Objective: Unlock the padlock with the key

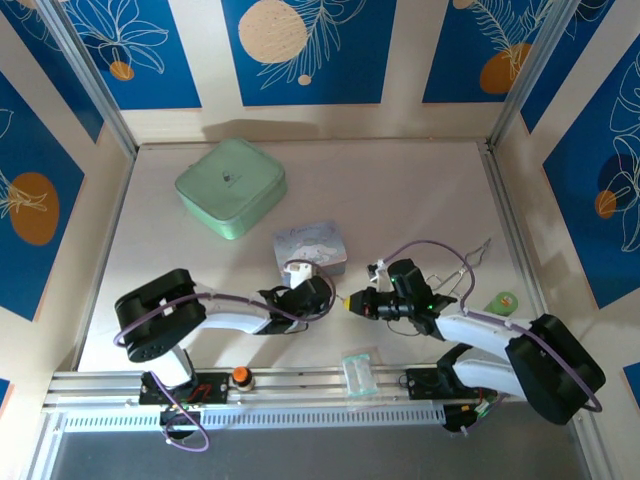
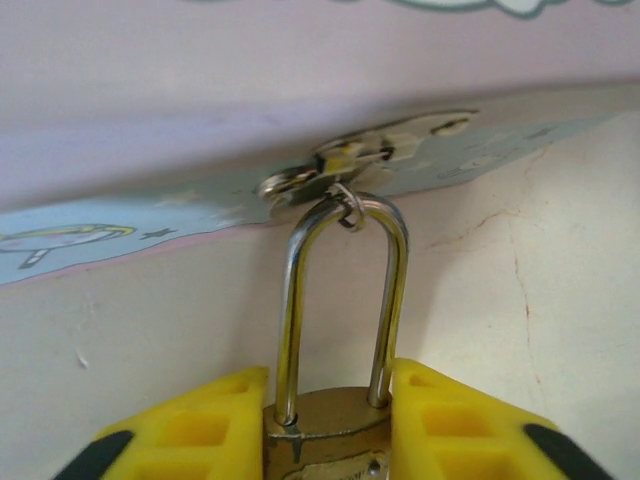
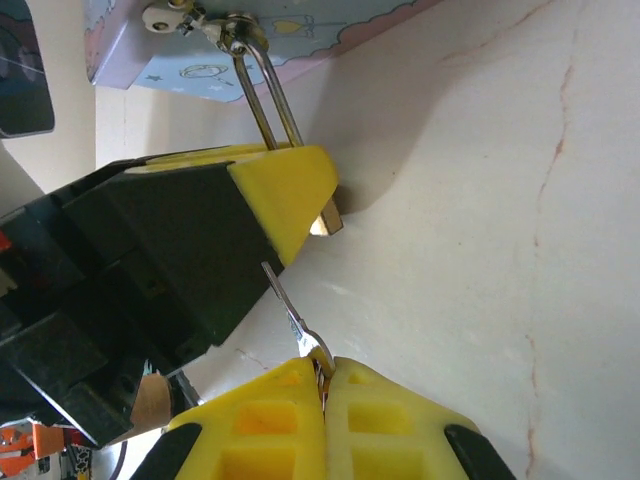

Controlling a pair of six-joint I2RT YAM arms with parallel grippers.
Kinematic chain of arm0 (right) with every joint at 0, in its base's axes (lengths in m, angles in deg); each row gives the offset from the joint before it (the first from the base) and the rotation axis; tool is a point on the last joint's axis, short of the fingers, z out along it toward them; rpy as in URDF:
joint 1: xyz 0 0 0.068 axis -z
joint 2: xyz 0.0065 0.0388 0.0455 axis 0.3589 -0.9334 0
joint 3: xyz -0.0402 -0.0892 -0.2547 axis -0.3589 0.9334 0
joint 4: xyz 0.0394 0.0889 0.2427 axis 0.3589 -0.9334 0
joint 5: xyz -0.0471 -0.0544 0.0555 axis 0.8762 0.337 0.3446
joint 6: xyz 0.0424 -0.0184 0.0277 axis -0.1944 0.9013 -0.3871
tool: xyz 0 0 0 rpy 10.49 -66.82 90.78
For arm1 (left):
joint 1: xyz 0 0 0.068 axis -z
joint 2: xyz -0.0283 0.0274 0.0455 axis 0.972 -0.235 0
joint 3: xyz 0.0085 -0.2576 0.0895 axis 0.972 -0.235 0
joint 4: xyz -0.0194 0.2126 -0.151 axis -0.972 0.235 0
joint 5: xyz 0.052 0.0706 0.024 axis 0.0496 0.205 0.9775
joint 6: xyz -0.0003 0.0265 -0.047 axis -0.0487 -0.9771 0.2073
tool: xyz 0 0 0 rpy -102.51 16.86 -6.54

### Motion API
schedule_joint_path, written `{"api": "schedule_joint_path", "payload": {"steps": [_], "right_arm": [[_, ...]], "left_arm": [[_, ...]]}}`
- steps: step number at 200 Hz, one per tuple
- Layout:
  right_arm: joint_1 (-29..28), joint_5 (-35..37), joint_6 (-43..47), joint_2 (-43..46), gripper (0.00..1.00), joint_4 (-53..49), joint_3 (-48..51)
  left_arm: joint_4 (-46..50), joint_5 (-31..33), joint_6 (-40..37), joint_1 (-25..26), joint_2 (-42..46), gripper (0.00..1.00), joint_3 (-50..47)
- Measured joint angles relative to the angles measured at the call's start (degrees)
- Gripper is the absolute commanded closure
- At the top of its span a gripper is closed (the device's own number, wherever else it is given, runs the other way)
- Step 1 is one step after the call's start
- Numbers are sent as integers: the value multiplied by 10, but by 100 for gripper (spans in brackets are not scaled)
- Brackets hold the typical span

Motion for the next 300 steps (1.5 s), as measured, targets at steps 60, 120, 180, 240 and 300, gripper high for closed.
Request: {"api": "schedule_joint_path", "payload": {"steps": [60, 120, 180, 240, 300], "right_arm": [[0, 3, -7, -7, 100, 12, -7], [0, 17, -11, 17, 100, -2, -6], [-2, 21, -24, 11, 100, 5, -6], [-10, 19, -58, -5, 100, 21, -6], [-18, -18, -147, -52, 100, 47, -4]], "left_arm": [[-15, 1, 0, 0, -10, 50, 4], [-26, 1, -3, -3, -15, 75, 3], [-41, -3, 2, -4, 2, 91, -10], [-84, -8, 46, -7, 19, 100, -45], [-149, -13, 146, -10, 54, 100, -97]]}}
